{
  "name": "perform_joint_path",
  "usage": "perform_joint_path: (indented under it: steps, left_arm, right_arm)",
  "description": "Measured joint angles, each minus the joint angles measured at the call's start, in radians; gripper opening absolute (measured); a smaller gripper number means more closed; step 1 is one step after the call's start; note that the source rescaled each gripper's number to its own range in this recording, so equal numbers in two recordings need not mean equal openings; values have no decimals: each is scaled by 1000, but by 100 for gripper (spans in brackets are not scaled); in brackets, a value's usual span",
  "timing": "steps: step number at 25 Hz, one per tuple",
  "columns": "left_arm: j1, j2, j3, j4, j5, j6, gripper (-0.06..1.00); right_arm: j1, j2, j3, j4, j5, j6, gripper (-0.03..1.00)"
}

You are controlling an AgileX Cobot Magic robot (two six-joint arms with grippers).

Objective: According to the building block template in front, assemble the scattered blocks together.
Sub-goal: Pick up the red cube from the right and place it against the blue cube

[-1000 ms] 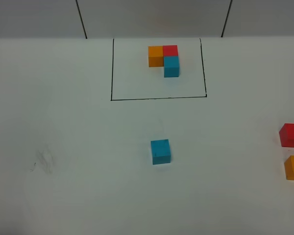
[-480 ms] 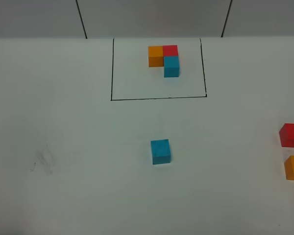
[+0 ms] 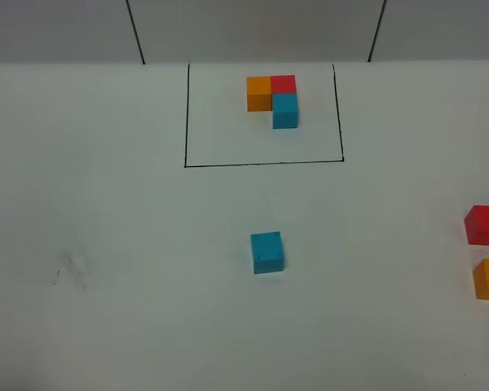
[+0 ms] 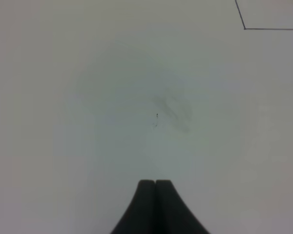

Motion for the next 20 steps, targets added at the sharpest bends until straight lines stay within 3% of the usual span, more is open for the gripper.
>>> perform_joint_path:
  steps: [20]
  left_arm:
    - [0, 0, 0, 0, 0, 0, 0]
  right_arm:
    - [0, 0, 0, 0, 0, 0, 0]
